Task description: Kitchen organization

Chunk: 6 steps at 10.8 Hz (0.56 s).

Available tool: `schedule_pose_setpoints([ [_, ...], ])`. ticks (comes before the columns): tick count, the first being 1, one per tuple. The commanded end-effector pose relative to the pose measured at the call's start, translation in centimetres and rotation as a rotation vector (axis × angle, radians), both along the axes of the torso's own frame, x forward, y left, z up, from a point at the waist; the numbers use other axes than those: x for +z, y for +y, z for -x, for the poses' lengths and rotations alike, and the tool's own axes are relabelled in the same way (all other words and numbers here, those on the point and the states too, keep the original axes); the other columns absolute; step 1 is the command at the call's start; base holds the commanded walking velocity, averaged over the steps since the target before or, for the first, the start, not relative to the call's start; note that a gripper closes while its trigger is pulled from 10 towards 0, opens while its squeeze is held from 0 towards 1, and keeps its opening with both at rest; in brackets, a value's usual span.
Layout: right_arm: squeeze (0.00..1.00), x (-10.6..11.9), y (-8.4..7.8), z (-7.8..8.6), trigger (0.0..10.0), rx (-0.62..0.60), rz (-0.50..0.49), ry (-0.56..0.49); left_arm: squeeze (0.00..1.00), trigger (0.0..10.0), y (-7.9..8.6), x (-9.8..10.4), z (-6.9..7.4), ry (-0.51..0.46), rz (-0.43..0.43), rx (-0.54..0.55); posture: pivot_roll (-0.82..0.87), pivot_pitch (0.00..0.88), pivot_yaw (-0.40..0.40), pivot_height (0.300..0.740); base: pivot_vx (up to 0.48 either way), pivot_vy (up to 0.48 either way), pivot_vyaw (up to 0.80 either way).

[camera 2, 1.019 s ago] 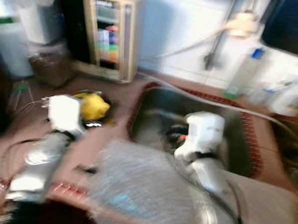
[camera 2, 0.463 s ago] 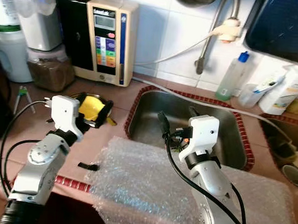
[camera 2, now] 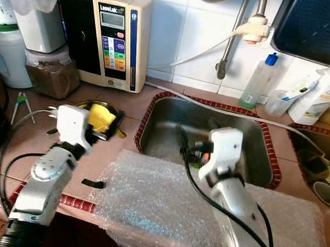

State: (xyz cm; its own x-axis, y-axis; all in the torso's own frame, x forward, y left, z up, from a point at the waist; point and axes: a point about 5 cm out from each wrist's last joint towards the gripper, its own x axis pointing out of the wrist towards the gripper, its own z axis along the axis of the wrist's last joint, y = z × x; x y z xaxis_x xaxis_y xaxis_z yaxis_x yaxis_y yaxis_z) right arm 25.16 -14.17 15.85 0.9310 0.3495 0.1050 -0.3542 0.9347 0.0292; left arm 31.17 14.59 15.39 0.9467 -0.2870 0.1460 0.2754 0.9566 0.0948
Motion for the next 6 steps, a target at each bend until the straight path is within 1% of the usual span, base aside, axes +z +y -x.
schedule_pose_setpoints([
  [1, 0.00, -0.3, 0.4, 1.0, 10.0, 0.085, -0.001, 0.037, 0.00, 10.0, 0.7, 0.5, -0.4, -0.025, -0.014, 0.055, 0.12, 0.000, -0.068, 0.740, 0.000, 0.000, 0.00],
  [2, 0.00, -1.0, 0.5, 1.7, 10.0, 0.133, 0.010, 0.083, 0.00, 10.0, 1.2, 0.5, -0.6, -0.034, -0.024, 0.105, 0.11, 0.000, -0.073, 0.740, 0.000, 0.000, 0.00],
  [3, 0.00, -1.9, 1.0, 2.8, 10.0, 0.236, 0.080, 0.146, 0.00, 10.0, 2.5, 0.0, -1.0, -0.012, -0.070, 0.217, 0.11, 0.000, -0.075, 0.740, 0.000, 0.000, 0.00],
  [4, 0.00, -2.0, 1.5, 3.1, 10.0, 0.292, 0.069, 0.166, 0.00, 10.0, 3.0, -0.3, -1.3, 0.008, -0.066, 0.245, 0.11, 0.000, -0.080, 0.740, 0.000, 0.000, 0.00],
  [5, 0.00, -2.0, 1.7, 3.2, 10.0, 0.305, 0.070, 0.169, 0.00, 10.0, 3.1, -0.4, -1.4, 0.009, -0.068, 0.253, 0.11, 0.000, -0.080, 0.740, 0.000, 0.000, 0.00],
  [6, 0.00, -2.1, 2.4, 3.6, 10.0, 0.372, 0.070, 0.184, 0.00, 10.0, 3.2, -1.0, -2.0, 0.047, -0.072, 0.293, 0.12, 0.000, -0.082, 0.740, 0.000, 0.000, 0.00],
])
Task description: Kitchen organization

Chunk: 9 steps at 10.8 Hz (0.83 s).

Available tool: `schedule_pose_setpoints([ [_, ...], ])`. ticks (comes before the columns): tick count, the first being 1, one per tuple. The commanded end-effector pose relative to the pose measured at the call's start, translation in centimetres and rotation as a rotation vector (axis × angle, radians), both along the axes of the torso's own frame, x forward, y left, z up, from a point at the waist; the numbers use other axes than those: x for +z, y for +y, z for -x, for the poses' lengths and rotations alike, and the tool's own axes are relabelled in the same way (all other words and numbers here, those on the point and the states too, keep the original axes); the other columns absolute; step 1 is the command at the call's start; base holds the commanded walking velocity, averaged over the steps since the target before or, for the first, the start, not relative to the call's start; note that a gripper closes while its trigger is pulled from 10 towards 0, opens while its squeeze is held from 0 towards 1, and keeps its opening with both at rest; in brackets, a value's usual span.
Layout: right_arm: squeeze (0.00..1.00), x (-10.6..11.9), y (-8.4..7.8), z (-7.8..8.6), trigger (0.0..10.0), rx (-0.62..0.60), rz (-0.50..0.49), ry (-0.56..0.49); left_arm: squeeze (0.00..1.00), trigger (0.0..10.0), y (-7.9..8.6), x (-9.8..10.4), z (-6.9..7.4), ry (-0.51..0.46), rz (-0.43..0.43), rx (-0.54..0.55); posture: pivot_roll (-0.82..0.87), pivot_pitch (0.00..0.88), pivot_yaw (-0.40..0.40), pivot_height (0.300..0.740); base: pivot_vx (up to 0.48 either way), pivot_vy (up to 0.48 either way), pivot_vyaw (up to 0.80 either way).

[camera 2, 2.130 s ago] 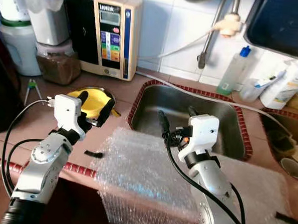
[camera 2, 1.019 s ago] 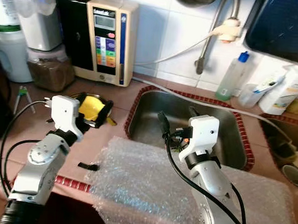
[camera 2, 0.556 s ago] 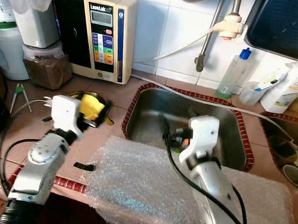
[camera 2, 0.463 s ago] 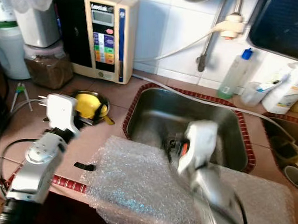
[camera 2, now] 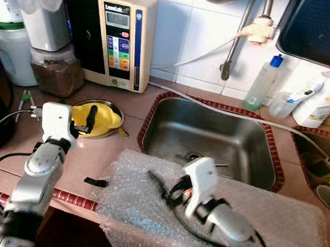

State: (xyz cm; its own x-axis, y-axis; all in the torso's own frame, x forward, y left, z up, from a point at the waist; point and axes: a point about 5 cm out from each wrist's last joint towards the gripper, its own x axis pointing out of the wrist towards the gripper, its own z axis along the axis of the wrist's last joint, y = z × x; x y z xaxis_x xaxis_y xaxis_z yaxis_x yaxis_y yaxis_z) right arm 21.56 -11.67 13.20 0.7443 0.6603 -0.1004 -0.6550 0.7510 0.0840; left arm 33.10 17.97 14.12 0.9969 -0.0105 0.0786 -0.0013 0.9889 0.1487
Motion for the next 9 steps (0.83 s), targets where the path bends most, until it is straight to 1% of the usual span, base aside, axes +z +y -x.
schedule_pose_setpoints([
  [1, 0.00, 0.7, 0.3, 0.4, 10.0, 0.045, 0.012, -0.022, 0.76, 10.0, -0.2, 0.0, -0.6, 0.006, 0.029, 0.021, 0.11, 0.000, -0.081, 0.740, 0.000, 0.000, 0.00],
  [2, 0.00, 0.7, 0.4, 0.6, 10.0, 0.056, 0.028, -0.022, 1.00, 10.0, -0.4, 0.2, -0.9, -0.005, 0.073, 0.016, 0.10, 0.000, -0.079, 0.740, 0.000, 0.000, 0.00],
  [4, 0.00, 0.7, 0.4, 0.7, 10.0, 0.054, 0.033, -0.025, 1.00, 10.0, -0.2, 0.6, -1.4, -0.012, 0.092, 0.060, 0.10, 0.000, -0.074, 0.740, 0.000, 0.000, 0.00],
  [5, 0.00, 0.7, 0.5, 0.7, 10.0, 0.055, 0.032, -0.026, 0.95, 10.0, 0.6, 0.6, -1.5, 0.005, 0.113, 0.125, 0.10, 0.000, -0.072, 0.740, 0.000, 0.000, 0.00],
  [6, 0.00, 0.8, 0.6, 0.7, 10.0, 0.055, 0.037, -0.029, 0.00, 10.0, 1.5, 0.4, -1.4, 0.019, 0.127, 0.169, 0.11, 0.000, -0.074, 0.740, 0.000, 0.000, 0.00],
  [7, 0.00, 0.8, 0.7, 0.5, 10.0, 0.057, 0.039, -0.033, 0.00, 10.0, 2.6, 0.3, -1.1, 0.024, 0.118, 0.202, 0.12, 0.000, -0.073, 0.740, 0.000, 0.000, 0.00],
  [8, 0.00, 0.7, 0.8, 0.3, 10.0, 0.060, 0.045, -0.041, 0.00, 10.0, 3.4, 0.2, -0.7, 0.035, 0.081, 0.233, 0.12, 0.000, -0.073, 0.740, 0.000, 0.000, 0.00],
  [9, 0.00, 0.8, 1.0, 0.2, 10.0, 0.062, 0.045, -0.046, 0.00, 10.0, 3.9, 0.0, -0.1, 0.044, 0.077, 0.254, 0.13, 0.000, -0.071, 0.740, 0.000, 0.000, 0.00],
])
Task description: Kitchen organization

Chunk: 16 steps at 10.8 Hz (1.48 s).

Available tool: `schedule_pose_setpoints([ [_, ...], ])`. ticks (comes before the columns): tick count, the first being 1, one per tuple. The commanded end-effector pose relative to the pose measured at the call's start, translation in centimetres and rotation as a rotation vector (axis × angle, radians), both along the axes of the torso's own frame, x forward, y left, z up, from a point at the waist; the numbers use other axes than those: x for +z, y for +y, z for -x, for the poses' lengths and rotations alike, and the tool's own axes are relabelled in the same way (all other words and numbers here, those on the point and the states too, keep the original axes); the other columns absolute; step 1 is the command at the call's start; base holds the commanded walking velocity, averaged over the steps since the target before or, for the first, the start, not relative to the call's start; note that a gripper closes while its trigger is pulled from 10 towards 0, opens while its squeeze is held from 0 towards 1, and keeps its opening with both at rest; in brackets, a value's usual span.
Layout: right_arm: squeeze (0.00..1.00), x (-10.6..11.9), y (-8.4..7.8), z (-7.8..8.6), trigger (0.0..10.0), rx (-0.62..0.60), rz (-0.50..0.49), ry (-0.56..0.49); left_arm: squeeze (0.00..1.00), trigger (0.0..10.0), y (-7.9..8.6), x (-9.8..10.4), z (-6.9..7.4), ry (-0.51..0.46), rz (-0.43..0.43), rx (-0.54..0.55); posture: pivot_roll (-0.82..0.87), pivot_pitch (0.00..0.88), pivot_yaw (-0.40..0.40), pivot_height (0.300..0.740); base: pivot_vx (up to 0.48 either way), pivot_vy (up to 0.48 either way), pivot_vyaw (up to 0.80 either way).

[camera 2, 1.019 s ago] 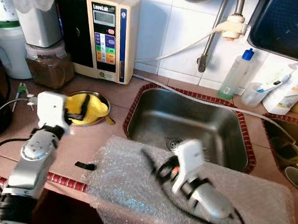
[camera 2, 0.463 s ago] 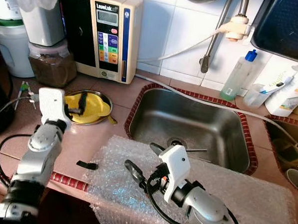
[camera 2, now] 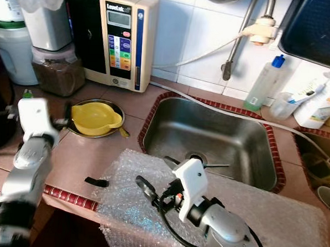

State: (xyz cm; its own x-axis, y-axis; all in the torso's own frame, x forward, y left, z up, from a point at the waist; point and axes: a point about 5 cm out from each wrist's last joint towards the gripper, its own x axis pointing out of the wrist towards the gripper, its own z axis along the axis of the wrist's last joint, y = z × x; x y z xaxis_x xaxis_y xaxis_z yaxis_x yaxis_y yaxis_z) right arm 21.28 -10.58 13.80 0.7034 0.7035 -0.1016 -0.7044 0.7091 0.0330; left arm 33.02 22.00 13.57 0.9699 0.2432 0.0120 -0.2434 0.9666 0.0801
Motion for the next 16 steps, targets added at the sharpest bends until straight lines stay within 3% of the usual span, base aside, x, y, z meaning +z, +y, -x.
schedule_pose_setpoints([
  [1, 0.00, 0.1, 0.0, -0.1, 10.0, -0.001, 0.013, -0.015, 0.00, 10.0, 0.1, 0.4, 0.2, 0.002, -0.016, 0.018, 0.13, 0.000, -0.071, 0.740, 0.000, 0.000, 0.00],
  [4, 0.00, -0.2, 0.0, -0.1, 10.0, 0.004, 0.029, -0.013, 0.00, 10.0, -0.2, 0.0, 0.8, 0.061, 0.080, -0.027, 0.14, 0.000, -0.072, 0.740, 0.000, 0.000, 0.00],
  [6, 0.00, -0.3, 0.1, -0.3, 10.0, 0.012, 0.050, -0.025, 0.00, 10.0, -1.4, 0.9, 0.0, 0.047, 0.151, -0.114, 0.14, 0.000, -0.071, 0.740, 0.000, 0.000, 0.00],
  [9, 0.00, -0.3, -0.1, -0.5, 10.0, 0.006, 0.053, -0.033, 0.00, 10.0, -1.3, 1.4, -0.1, 0.109, 0.150, -0.104, 0.14, 0.000, -0.068, 0.740, 0.000, 0.000, 0.00],
  [10, 0.00, -0.4, 0.0, -0.6, 10.0, 0.008, 0.057, -0.036, 0.00, 10.0, -1.1, 2.4, -0.2, 0.044, 0.106, -0.103, 0.14, 0.000, -0.071, 0.740, 0.000, 0.000, 0.00],
  [12, 0.00, -0.2, 0.2, -0.8, 10.0, 0.011, 0.057, -0.047, 0.00, 10.0, -0.3, 2.6, -0.3, 0.033, 0.035, -0.072, 0.14, 0.000, -0.072, 0.740, 0.000, 0.000, 0.00],
  [16, 0.00, -0.3, 0.2, -0.9, 10.0, 0.016, 0.064, -0.052, 0.00, 10.0, 0.1, 0.8, 0.5, 0.194, 0.057, -0.038, 0.15, 0.000, -0.079, 0.740, 0.000, 0.000, 0.00],
])
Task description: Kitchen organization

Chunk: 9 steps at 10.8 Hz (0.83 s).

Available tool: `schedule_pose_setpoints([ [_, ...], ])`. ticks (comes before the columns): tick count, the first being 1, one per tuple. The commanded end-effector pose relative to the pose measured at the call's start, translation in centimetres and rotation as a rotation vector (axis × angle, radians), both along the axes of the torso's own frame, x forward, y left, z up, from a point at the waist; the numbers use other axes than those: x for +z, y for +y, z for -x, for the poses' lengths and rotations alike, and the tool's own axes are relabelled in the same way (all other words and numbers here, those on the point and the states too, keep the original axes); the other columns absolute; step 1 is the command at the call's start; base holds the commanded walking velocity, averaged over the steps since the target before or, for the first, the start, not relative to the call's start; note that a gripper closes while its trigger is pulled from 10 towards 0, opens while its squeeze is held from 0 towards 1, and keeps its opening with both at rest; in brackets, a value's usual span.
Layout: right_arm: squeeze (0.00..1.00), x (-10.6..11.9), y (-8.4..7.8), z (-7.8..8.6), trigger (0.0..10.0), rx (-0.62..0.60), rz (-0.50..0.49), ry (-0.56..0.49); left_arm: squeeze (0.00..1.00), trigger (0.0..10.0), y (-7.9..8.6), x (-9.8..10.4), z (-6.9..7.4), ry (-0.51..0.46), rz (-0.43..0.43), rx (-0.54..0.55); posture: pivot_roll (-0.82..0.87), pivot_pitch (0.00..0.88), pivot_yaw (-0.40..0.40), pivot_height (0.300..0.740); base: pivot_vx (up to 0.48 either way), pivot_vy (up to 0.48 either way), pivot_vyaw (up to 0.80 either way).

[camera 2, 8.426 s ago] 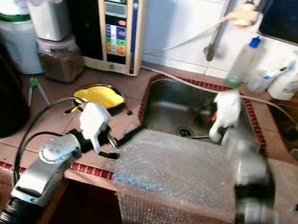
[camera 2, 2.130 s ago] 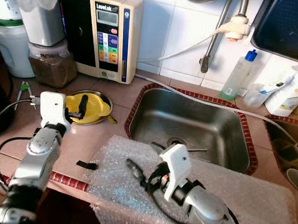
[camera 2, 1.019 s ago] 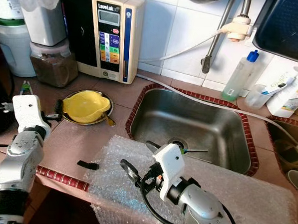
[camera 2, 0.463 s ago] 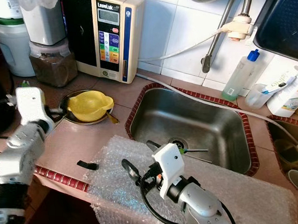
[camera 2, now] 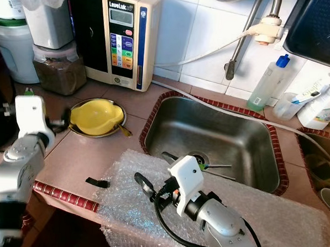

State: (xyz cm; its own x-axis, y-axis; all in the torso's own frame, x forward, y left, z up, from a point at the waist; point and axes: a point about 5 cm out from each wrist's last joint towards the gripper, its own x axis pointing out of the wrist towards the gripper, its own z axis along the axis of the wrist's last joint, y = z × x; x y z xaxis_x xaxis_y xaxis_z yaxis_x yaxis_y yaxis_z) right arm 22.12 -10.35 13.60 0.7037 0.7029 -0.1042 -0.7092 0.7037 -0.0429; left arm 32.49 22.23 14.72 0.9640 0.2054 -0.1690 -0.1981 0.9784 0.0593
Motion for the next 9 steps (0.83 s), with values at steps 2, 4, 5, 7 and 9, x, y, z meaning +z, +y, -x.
schedule_pose_setpoints([
  [2, 0.00, 0.0, 0.1, -0.2, 10.0, 0.013, 0.007, -0.005, 0.00, 10.0, -0.9, -0.8, 1.0, 0.054, 0.003, 0.003, 0.16, 0.000, -0.082, 0.740, 0.000, 0.000, 0.00],
  [4, 0.00, -0.1, 0.2, -0.3, 10.0, 0.016, 0.008, -0.009, 0.00, 10.0, -2.8, -0.7, 1.7, 0.049, 0.052, -0.055, 0.16, 0.000, -0.087, 0.740, 0.000, 0.000, 0.00],
  [5, 0.00, 0.0, 0.3, -0.5, 10.0, 0.013, 0.011, -0.019, 0.00, 10.0, -4.5, -0.2, 2.0, -0.006, 0.036, -0.135, 0.16, 0.000, -0.088, 0.740, 0.000, 0.000, 0.00],
  [7, 0.00, 0.2, 0.2, -0.9, 10.0, -0.002, 0.016, -0.037, 0.00, 10.0, -5.3, 0.5, 2.0, -0.068, -0.029, -0.170, 0.16, 0.000, -0.088, 0.740, 0.000, 0.000, 0.00],
  [9, 0.00, 0.1, 0.1, -1.0, 10.0, -0.009, 0.020, -0.042, 0.00, 10.0, -5.8, 1.2, 2.2, -0.129, -0.070, -0.232, 0.16, 0.000, -0.087, 0.740, 0.000, 0.000, 0.00],
])
